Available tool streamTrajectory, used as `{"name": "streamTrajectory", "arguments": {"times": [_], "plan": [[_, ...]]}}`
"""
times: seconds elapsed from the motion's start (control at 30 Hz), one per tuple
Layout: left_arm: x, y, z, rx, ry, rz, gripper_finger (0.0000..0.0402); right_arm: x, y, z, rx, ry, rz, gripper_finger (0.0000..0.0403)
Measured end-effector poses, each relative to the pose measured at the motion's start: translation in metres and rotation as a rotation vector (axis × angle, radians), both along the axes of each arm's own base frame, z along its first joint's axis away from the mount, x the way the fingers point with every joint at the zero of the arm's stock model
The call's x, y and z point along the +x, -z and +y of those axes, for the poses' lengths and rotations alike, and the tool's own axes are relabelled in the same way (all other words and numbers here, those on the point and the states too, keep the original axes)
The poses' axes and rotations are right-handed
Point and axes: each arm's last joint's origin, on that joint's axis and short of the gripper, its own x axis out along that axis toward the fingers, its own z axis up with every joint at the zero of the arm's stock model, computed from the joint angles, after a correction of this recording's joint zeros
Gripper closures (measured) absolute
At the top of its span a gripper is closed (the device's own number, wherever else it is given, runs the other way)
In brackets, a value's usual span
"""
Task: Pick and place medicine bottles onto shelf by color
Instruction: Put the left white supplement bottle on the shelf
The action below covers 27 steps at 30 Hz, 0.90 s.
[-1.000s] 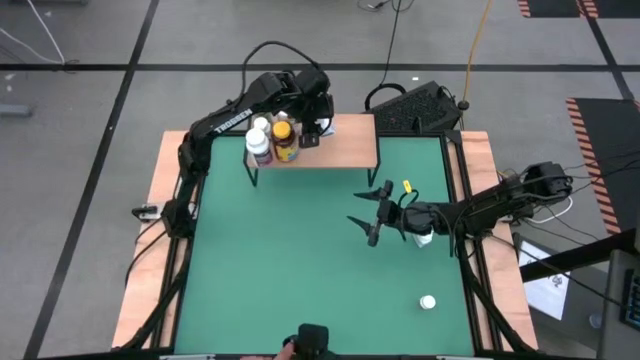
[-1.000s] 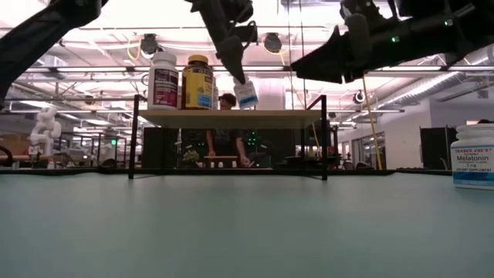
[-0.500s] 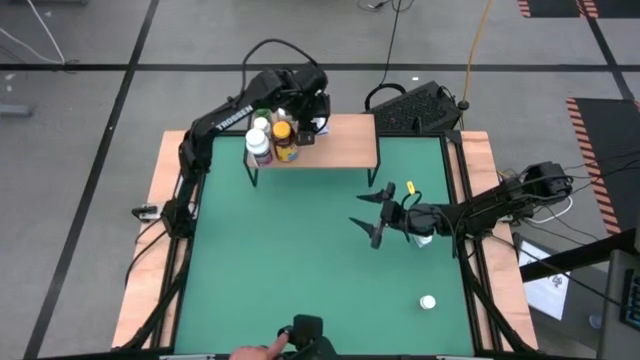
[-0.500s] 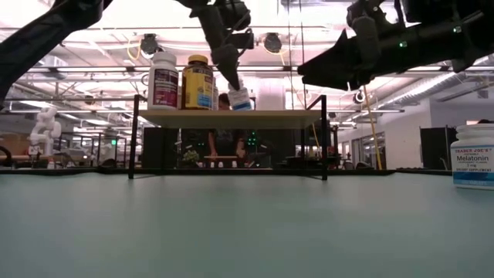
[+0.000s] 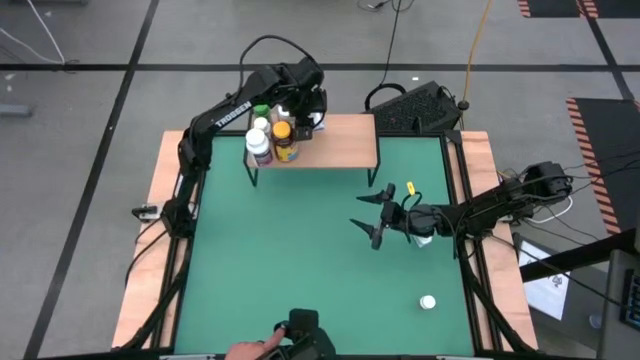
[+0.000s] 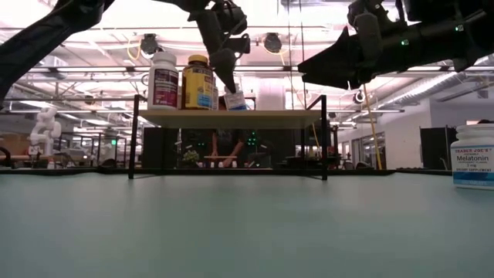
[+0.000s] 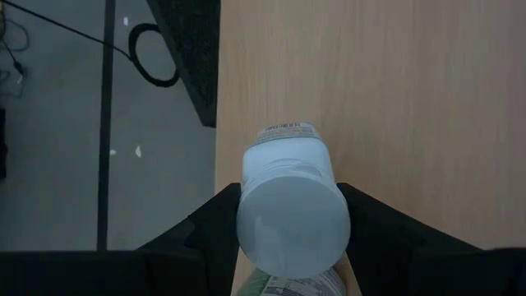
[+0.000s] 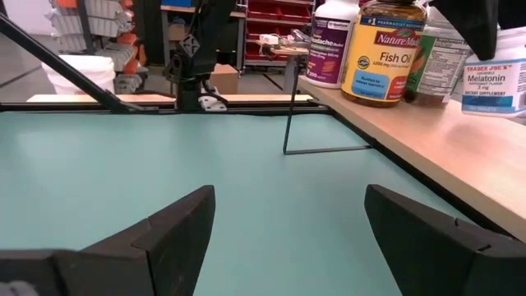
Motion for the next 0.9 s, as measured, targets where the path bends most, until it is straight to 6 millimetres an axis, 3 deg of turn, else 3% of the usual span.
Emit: {"name": "streamTrajectory", "arguments": {"times": [0.9], "plan": [[-0.0003,0.0004,-0.0008,-0.008,-0.008,0.005,0.0217,0.0,0.0,0.0,-0.006,0.0,0.002,0.0094]]}}
